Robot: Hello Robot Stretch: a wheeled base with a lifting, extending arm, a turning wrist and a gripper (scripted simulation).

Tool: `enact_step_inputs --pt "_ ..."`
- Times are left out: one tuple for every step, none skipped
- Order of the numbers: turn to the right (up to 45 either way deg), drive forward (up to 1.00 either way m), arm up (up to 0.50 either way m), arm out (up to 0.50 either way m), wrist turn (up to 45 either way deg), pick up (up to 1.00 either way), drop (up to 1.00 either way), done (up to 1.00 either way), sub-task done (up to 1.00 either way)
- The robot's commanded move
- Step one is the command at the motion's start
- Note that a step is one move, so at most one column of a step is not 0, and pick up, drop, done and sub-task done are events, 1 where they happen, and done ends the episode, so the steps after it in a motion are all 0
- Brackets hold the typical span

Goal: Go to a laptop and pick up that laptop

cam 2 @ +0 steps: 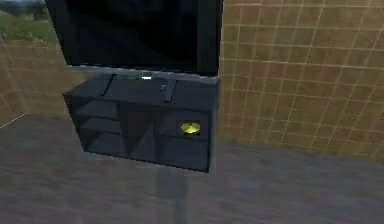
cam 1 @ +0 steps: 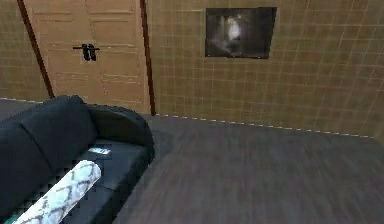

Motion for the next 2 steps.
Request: enact_step_inputs --pt "0.0 1.00 0.00 0.00 0.0 0.00 0.00 0.00 0.00" --pt "0.0 0.80 0.00 0.00 0.0 0.00 0.00 0.00 0.00"
